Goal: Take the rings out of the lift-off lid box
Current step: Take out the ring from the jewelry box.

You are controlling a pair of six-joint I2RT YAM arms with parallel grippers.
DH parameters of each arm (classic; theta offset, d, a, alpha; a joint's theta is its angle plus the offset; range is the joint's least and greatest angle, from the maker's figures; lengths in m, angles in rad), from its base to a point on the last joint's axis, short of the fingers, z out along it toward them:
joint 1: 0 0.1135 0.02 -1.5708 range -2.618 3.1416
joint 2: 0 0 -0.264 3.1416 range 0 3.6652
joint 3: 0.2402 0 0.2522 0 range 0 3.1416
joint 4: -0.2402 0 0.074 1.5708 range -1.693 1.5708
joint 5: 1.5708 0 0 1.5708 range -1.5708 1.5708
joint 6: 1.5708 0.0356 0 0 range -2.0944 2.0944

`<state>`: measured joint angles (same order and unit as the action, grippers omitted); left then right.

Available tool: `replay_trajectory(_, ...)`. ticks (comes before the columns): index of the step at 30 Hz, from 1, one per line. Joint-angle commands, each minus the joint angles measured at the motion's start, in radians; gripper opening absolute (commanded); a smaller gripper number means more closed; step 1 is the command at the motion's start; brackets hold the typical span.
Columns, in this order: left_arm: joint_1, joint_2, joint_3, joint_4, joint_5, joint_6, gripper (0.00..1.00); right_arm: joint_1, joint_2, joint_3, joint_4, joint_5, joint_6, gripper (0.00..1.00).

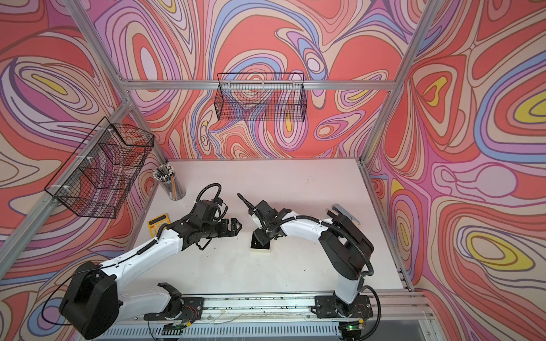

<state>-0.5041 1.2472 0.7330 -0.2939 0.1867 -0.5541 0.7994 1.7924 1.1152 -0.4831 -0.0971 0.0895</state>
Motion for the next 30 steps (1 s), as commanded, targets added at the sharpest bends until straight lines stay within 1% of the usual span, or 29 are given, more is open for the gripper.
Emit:
replay_trajectory(1, 0.006, 0.003, 0.003, 0.0, 0.0, -0.008, 1.0, -0.004, 0.024, 0.021, -0.002, 0.004, -0.021, 0.21)
replay_trajectory(14, 0.005, 0.003, 0.0, -0.002, -0.001, -0.007, 1.0, -0.003, -0.014, 0.009, 0.034, 0.017, -0.006, 0.2)
replay_trajectory(17, 0.005, 0.003, 0.0, -0.003, -0.003, -0.007, 1.0, -0.003, -0.015, 0.004, 0.042, 0.001, -0.014, 0.19)
replay_trajectory(18, 0.005, 0.001, -0.001, -0.002, -0.003, -0.007, 1.0, -0.005, -0.014, -0.002, 0.049, 0.0, -0.018, 0.2)
replay_trajectory(19, 0.006, 0.001, -0.001, -0.003, -0.004, -0.007, 1.0, -0.003, -0.045, -0.004, 0.054, -0.001, -0.018, 0.2)
replay_trajectory(24, 0.006, -0.002, -0.009, 0.001, -0.001, -0.009, 1.0, -0.005, -0.051, -0.009, 0.058, -0.024, -0.036, 0.23)
replay_trajectory(30, 0.024, -0.057, -0.042, -0.024, 0.024, 0.012, 1.0, -0.004, -0.044, -0.002, 0.045, -0.035, -0.061, 0.23)
